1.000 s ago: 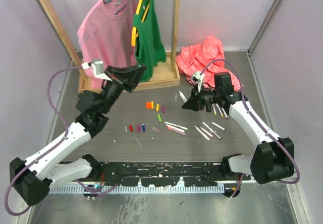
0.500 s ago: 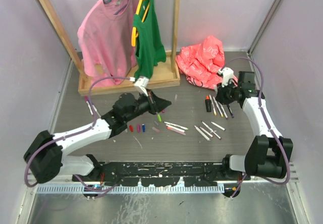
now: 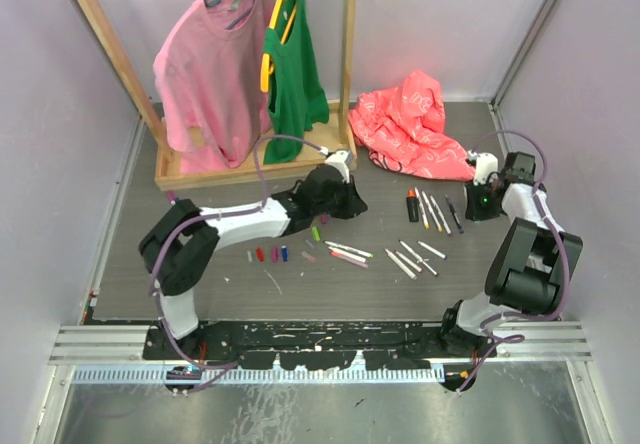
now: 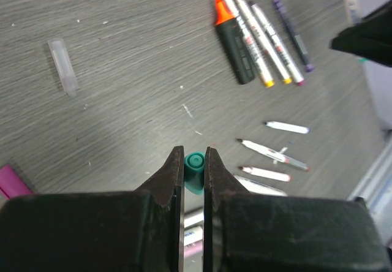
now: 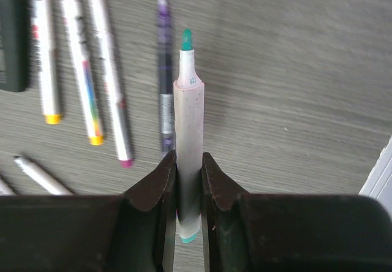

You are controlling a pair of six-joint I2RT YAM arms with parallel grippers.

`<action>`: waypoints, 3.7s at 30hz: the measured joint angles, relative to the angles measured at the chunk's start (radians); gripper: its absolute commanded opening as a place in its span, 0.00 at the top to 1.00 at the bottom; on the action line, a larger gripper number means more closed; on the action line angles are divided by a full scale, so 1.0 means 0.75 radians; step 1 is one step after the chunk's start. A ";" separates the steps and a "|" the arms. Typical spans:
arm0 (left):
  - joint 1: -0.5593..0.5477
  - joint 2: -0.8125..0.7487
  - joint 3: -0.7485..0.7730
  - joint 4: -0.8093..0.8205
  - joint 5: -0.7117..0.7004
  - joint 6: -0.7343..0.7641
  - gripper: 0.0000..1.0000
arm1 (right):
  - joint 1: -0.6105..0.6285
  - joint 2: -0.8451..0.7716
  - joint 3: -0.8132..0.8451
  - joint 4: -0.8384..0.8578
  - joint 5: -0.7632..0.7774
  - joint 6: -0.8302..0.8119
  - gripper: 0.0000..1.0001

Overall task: Open the pen caps
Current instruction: Place the pen at the center of the board.

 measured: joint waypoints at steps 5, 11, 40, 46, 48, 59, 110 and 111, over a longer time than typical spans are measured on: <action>-0.039 0.169 0.210 -0.193 -0.093 0.050 1.00 | -0.150 0.108 0.000 0.015 -0.016 -0.013 0.98; -0.055 0.341 0.487 -0.399 -0.174 0.091 1.00 | -0.171 0.160 0.008 0.021 -0.043 -0.023 0.92; -0.010 0.674 0.989 -0.835 -0.381 0.249 1.00 | -0.118 0.306 0.099 -0.024 -0.163 0.001 0.81; 0.005 0.727 1.051 -0.902 -0.405 0.228 0.95 | -0.114 0.307 0.101 -0.025 -0.162 0.002 0.78; 0.008 0.739 1.061 -0.923 -0.411 0.225 0.94 | -0.111 0.307 0.101 -0.025 -0.162 0.003 0.77; 0.016 0.747 1.068 -0.966 -0.413 0.194 0.84 | -0.105 0.315 0.111 -0.025 -0.156 0.014 0.71; 0.021 -0.075 0.201 -0.519 -0.188 0.295 0.53 | -0.077 -0.180 0.113 -0.100 -0.322 0.015 0.65; 0.022 -0.130 0.144 -0.501 -0.200 0.308 0.49 | -0.058 -0.207 0.117 -0.113 -0.341 0.015 0.64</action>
